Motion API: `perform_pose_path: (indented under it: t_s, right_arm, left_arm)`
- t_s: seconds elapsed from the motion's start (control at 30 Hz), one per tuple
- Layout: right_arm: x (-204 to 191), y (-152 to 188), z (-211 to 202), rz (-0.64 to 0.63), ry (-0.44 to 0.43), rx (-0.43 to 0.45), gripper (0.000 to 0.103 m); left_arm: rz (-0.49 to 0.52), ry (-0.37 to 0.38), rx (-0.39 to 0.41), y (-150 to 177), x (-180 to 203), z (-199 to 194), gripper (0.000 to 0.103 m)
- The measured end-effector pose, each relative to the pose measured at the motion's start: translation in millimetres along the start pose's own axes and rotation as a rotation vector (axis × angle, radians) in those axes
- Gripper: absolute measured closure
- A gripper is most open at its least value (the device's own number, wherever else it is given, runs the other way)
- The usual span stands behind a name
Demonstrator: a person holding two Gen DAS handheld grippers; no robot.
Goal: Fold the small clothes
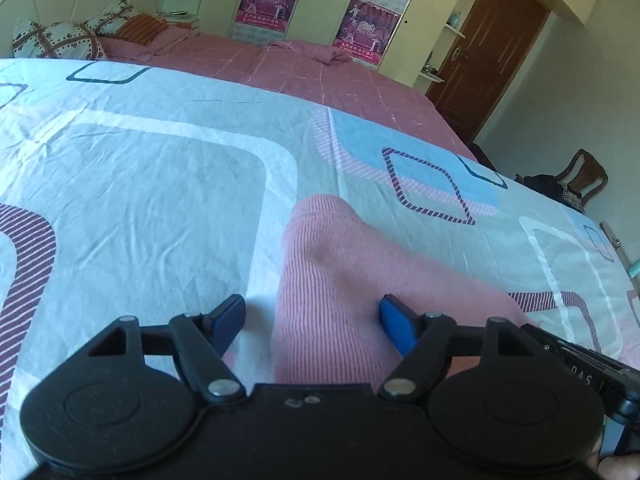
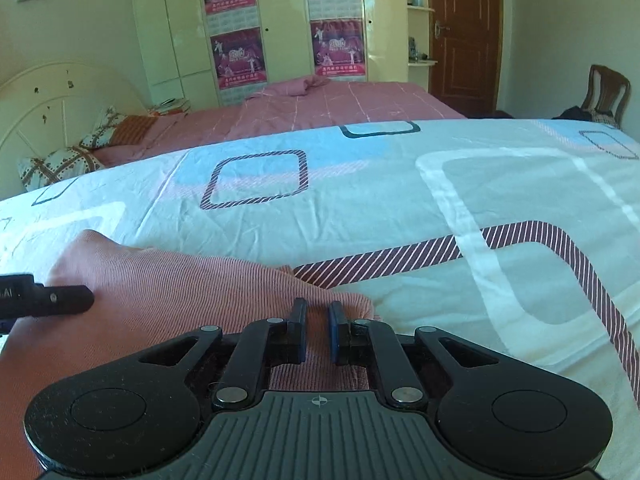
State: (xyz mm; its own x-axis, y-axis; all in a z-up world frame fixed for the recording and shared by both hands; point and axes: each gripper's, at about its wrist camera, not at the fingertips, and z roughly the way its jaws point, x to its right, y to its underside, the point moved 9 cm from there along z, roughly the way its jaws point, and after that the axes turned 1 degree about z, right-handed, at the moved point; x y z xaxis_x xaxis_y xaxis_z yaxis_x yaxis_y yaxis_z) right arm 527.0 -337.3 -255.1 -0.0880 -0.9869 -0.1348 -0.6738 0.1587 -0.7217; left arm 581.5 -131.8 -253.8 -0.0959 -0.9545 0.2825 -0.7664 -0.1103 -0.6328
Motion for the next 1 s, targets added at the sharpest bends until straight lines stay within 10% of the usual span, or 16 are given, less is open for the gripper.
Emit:
perform_pose_path:
  t_s: [0.13, 0.27, 0.77, 1.0]
  right_arm:
    - [2, -3, -9, 0.024, -0.02, 0.0, 0.092]
    - [0, -4, -34, 0.018, -0.052, 0.008, 0.034]
    - [30, 43, -82, 0.206, -0.21, -0.136, 0.034]
    - [26, 65, -99, 0.037, -0.077, -0.123, 0.038]
  left_arm:
    - [-0.012, -0.006, -0.005, -2, -3, -7, 0.023]
    - [0.002, -0.011, 0.001, 2, -6, -24, 0.018]
    - [0.065, 0.09, -0.116, 57, 10, -65, 0.013]
    - [0.043, 0.108, -0.092, 86, 4, -69, 0.018]
